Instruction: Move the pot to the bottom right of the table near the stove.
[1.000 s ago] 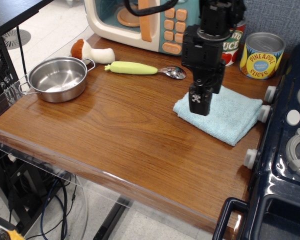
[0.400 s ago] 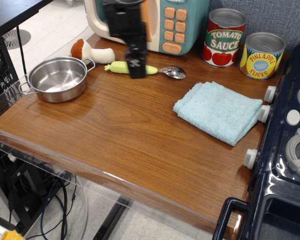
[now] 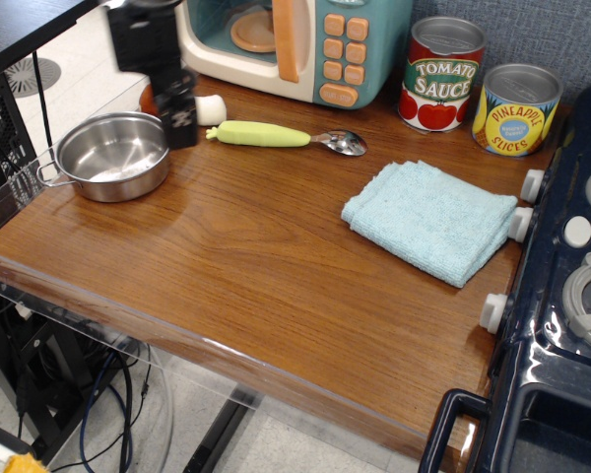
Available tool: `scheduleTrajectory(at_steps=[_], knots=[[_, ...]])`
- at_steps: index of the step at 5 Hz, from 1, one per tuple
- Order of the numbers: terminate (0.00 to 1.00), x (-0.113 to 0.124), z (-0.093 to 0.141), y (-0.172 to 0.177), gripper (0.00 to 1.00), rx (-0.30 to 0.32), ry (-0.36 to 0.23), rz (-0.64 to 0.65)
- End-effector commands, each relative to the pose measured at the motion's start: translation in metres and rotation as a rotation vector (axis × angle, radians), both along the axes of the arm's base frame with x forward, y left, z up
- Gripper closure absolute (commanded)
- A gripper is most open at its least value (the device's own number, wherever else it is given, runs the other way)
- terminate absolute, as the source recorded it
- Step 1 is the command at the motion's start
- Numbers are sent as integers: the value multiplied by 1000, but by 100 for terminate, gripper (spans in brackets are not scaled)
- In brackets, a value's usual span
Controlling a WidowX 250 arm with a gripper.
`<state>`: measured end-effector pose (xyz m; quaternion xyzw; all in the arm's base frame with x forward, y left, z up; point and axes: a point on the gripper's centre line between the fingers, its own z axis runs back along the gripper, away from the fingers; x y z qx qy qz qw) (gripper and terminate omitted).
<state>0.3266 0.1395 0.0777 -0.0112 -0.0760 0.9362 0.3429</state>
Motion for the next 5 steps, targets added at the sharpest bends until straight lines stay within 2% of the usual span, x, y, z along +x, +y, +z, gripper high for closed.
scheduleTrajectory(at_steps=[1, 2, 4, 5], knots=[[0, -39, 10, 22, 0, 49, -16, 183], [0, -40, -8, 25, 0, 41, 41, 211], [0, -27, -37, 19, 0, 17, 124, 157], [0, -24, -42, 17, 100, 28, 140, 136]])
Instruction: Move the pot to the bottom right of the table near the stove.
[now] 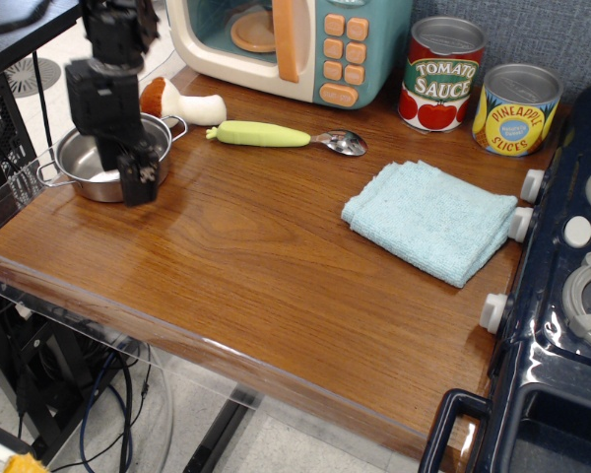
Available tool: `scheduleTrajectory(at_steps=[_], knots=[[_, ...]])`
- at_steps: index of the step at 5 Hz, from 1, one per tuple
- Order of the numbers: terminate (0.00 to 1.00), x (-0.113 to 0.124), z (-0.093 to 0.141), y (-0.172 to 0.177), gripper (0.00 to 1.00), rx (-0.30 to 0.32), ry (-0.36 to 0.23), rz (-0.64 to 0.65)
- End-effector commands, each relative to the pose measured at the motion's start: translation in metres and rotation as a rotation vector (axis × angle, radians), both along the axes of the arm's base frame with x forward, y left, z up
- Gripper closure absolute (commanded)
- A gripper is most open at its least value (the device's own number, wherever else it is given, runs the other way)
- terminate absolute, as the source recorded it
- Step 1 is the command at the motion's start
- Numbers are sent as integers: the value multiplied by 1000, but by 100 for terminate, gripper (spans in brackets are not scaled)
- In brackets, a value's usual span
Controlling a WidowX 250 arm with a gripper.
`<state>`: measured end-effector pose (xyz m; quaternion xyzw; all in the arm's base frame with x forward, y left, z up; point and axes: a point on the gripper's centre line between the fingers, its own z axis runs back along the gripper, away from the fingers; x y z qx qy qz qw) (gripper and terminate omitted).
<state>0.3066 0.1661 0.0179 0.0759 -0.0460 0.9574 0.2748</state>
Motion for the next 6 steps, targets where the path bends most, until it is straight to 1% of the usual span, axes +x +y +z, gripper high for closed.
scheduleTrajectory(at_steps=[1, 3, 4, 5, 6], knots=[[0, 0, 20, -11, 100, 16, -44, -37], [0, -1, 27, -13, 100, 1, -65, -63], [0, 1, 33, -15, 100, 14, -90, -92], [0, -2, 53, -18, 100, 10, -146, -99], [0, -8, 78, -29, 100, -1, -222, -103]])
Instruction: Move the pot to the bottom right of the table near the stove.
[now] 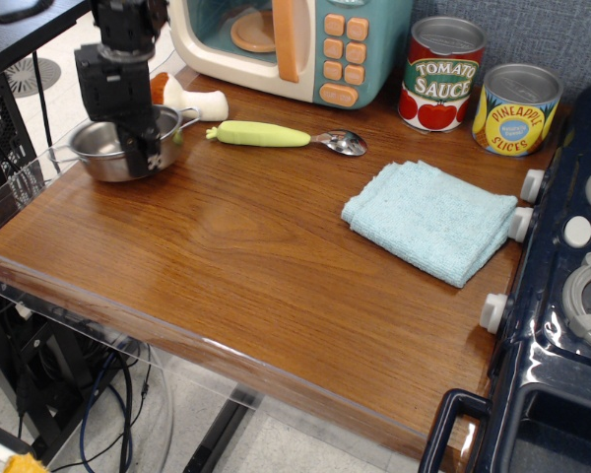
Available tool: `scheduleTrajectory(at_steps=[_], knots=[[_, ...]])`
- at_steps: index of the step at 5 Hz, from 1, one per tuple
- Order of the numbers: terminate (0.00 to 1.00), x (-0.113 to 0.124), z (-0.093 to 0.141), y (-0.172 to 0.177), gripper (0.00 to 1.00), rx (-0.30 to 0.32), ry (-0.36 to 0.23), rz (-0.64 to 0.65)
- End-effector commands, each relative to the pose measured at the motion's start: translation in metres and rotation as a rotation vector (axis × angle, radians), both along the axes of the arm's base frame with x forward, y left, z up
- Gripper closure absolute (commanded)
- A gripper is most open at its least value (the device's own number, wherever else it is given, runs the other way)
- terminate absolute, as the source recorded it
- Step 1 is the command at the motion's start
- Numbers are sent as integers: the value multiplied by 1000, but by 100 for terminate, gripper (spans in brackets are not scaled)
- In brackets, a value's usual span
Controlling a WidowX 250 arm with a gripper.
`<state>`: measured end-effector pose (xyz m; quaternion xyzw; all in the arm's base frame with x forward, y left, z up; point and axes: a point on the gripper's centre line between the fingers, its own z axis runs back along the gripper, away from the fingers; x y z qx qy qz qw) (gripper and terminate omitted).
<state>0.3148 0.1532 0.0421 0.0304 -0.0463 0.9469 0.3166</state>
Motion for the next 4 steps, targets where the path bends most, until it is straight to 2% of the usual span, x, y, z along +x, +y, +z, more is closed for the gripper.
scheduleTrajectory(at_steps=[1, 2, 3, 4], knots=[[0, -30, 69, -38, 100, -16, -201, -62], [0, -54, 79, -69, 100, -42, -244, -165], [0, -75, 73, -105, 100, -49, -253, -279], [0, -94, 60, -147, 100, -62, -228, -370]])
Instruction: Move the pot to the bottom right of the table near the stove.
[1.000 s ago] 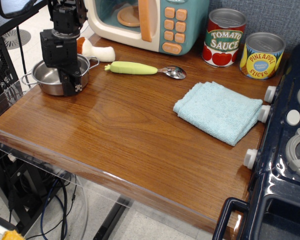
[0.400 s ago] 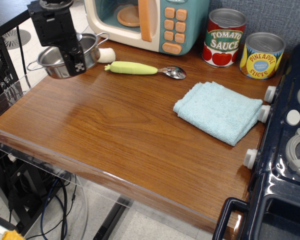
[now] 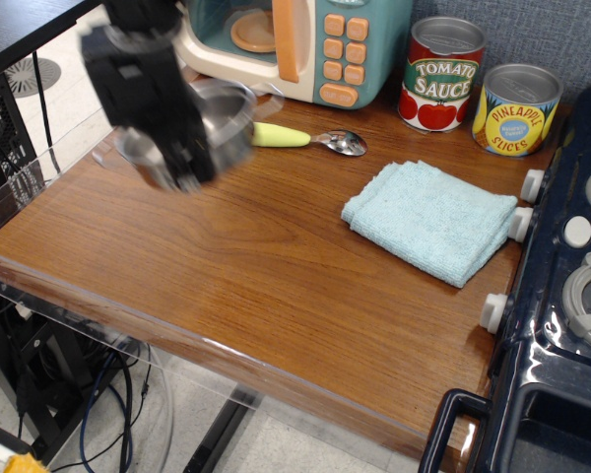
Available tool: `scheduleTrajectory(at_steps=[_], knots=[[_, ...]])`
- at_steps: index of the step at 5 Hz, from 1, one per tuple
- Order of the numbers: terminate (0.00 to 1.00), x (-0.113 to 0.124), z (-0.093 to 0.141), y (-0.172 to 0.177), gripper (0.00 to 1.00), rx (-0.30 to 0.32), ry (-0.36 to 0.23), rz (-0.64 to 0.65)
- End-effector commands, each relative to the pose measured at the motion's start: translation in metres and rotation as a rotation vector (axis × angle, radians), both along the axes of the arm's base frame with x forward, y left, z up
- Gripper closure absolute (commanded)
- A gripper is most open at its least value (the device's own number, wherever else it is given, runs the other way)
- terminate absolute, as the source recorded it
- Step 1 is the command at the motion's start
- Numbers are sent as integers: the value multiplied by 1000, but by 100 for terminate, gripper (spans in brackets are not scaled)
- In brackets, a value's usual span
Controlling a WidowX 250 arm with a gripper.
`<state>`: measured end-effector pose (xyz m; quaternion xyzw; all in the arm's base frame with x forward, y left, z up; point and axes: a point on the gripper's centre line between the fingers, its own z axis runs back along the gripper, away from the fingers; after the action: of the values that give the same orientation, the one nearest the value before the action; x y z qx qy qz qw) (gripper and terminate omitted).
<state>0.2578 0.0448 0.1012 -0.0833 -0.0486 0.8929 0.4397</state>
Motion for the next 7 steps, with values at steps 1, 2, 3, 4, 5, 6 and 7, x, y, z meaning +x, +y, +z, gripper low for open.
scheduleTrajectory(at_steps=[1, 2, 3, 4, 5, 6, 7], knots=[[0, -48, -20, -69, 100, 45, 0, -164], [0, -55, -42, -93, 100, 70, 25, -232], [0, -60, -58, -107, 100, 110, 41, -285], [0, -59, -69, -111, 100, 133, 51, -293], [0, -56, -73, -111, 0, 147, 83, -309], [0, -54, -74, -108, 0, 143, 101, -318], [0, -51, -65, -107, 0, 133, 93, -317]])
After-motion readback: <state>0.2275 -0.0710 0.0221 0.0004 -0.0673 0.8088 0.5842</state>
